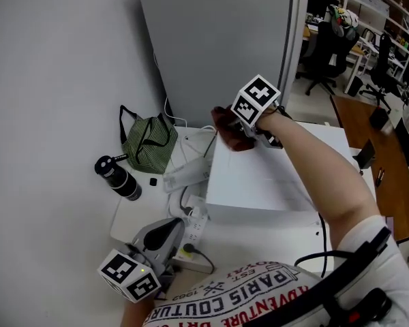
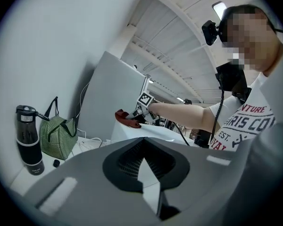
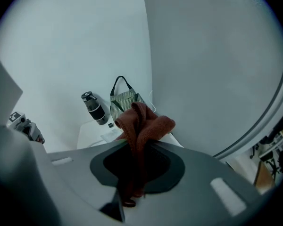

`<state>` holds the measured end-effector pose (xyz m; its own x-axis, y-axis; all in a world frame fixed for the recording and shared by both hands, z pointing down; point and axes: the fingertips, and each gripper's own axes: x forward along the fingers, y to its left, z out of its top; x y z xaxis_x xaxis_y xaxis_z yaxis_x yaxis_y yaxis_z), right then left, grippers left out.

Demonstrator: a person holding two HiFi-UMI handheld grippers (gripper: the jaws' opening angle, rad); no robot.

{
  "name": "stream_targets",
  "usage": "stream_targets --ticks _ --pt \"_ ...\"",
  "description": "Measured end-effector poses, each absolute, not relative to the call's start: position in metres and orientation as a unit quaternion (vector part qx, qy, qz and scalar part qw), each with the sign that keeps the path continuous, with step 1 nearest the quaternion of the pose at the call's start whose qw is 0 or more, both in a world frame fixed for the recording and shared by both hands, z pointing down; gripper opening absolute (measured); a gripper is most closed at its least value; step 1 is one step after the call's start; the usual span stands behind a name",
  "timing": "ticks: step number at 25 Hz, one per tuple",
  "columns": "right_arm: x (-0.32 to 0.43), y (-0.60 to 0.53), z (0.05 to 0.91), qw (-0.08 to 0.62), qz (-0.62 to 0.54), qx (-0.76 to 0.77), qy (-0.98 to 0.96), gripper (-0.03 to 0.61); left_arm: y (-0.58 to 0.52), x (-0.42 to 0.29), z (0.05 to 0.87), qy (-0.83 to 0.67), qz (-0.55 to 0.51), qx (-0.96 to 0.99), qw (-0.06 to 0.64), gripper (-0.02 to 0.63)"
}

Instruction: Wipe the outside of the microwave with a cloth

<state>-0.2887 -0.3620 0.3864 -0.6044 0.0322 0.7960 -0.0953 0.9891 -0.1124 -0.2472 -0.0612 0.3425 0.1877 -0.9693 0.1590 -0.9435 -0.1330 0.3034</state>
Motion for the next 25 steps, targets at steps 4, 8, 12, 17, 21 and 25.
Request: stream_targets --ticks 4,8,12,17,21,25 --pt "-0.268 -0.38 0.386 0.44 0.086 0.038 -0.893 0.057 -0.078 -0.237 0.341 -0.615 -0.035 0.77 0.168 0.006" --pt "-0.221 -0.413 0.388 0.438 0.104 0.082 -0.889 0.057 -0.101 -0.219 0.342 -0.585 -0.031 0.793 0.167 0.006" --pt "-0.153 -0.45 0.389 0.436 0.128 0.136 -0.88 0.057 -0.127 -0.191 0.341 -0.548 -0.025 0.82 0.164 0.006" --pt "-0.043 -0.485 0.387 0.421 0.168 0.222 -0.863 0.057 -0.158 -0.139 0.341 -0.476 -0.004 0.865 0.156 0.005" --pt "0.031 -0.502 0.385 0.398 0.207 0.272 -0.851 0.057 -0.175 -0.098 0.339 -0.427 0.003 0.891 0.152 0.006" --pt "0.095 -0.506 0.382 0.382 0.226 0.313 -0.84 0.057 -0.186 -0.066 0.34 -0.39 0.011 0.908 0.154 0.006"
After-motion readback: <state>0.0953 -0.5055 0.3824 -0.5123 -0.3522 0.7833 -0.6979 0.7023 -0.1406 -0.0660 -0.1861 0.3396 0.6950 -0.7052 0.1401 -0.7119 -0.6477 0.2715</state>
